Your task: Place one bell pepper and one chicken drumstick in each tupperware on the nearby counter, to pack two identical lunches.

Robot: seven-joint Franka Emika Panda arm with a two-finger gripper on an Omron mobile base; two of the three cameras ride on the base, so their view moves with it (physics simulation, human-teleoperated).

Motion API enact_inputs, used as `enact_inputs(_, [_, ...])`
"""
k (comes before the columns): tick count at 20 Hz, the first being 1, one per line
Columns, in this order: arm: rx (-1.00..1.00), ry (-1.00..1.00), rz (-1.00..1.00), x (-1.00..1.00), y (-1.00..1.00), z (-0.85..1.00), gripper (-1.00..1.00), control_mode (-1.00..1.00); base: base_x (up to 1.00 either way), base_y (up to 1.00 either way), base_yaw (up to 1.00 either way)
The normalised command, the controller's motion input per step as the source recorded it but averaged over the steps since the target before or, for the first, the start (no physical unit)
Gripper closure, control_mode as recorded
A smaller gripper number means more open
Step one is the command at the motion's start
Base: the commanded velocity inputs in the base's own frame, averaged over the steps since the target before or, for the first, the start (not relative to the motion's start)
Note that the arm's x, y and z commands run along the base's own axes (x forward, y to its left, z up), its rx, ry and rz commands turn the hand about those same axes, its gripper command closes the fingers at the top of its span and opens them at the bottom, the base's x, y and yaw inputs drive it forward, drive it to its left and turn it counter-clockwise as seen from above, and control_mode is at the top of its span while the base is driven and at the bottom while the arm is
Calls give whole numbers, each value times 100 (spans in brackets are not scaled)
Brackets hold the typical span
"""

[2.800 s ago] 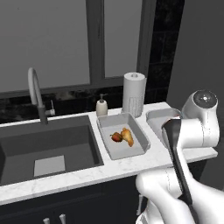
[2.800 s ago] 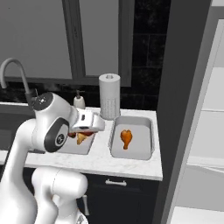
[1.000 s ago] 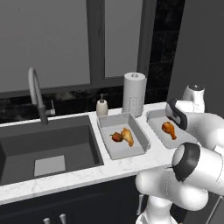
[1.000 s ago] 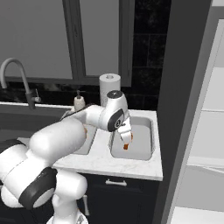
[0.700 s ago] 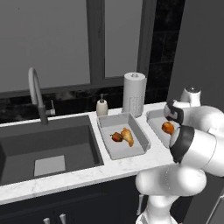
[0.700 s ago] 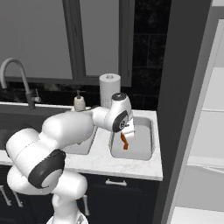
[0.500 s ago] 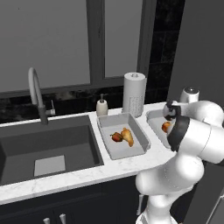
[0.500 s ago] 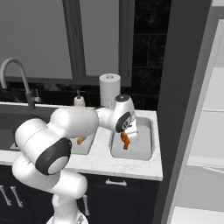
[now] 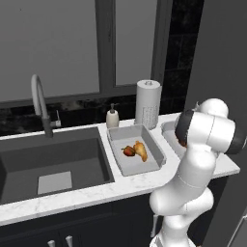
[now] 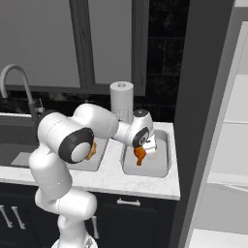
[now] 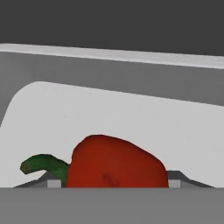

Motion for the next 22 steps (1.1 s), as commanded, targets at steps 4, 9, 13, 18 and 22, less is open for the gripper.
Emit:
enact_inputs(4, [0, 0, 0, 13, -14, -11, -100, -100, 0, 0, 0])
enact_inputs(9, [0, 0, 0, 0, 0, 18, -100, -100, 0, 0, 0])
enact_inputs(13, [0, -3, 0, 0, 7, 44, -100, -100, 0, 0, 0])
enact_inputs(18, [-1, -6, 0, -5, 16, 37, -100, -100, 0, 0, 0])
enact_inputs(22, [-7, -27, 7, -87, 35, 59, -100, -100, 0, 0, 0])
